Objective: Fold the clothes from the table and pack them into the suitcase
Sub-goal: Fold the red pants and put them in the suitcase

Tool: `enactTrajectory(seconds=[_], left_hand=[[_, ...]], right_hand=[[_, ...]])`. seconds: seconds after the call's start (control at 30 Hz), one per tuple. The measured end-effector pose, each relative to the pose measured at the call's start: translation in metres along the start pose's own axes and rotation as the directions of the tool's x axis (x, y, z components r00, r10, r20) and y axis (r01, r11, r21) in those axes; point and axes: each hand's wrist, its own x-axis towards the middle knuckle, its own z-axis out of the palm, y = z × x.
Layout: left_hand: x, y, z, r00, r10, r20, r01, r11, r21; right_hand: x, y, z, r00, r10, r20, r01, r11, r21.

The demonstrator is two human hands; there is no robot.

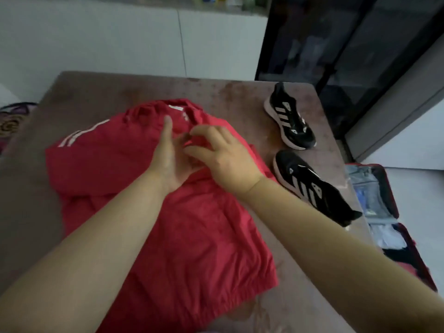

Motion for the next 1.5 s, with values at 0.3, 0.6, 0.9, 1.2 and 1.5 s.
enactTrajectory(seconds=[0.3, 0.6, 0.9, 1.2, 1.5], left_hand=[[-0.048, -0.007, -0.130, 0.880, 0.093, -0.465, 0.243, 0.753, 0.611], [-0.056, 0.004, -0.167, 0.826, 0.306, -0.473, 0.144, 0.696, 0.704], [-0.058, 0.060, -0.232, 0.623, 0.439, -0.648, 0.128, 0.760, 0.638], [-0.038, 0.106, -0.310, 0.466, 0.497, -0.732, 0.343, 0.662, 0.667], [-0.021, 0.058, -0.266, 0.822, 0.566, -0.056, 0.237, -0.251, 0.939]], right_hand=[[-0.037, -0.056, 0.073, 0.826, 0.017, 0.564, -0.150, 0.970, 0.192], [-0.032, 0.044, 0.078, 0.730, 0.508, 0.458, -0.560, 0.828, -0.026], [-0.003, 0.082, 0.090, 0.532, 0.512, 0.674, -0.457, 0.844, -0.280], [0.065, 0.060, 0.130, 0.771, 0.513, 0.378, -0.525, 0.847, -0.081], [0.005, 0.039, 0.151, 0.861, 0.347, 0.372, -0.266, 0.930, -0.252]])
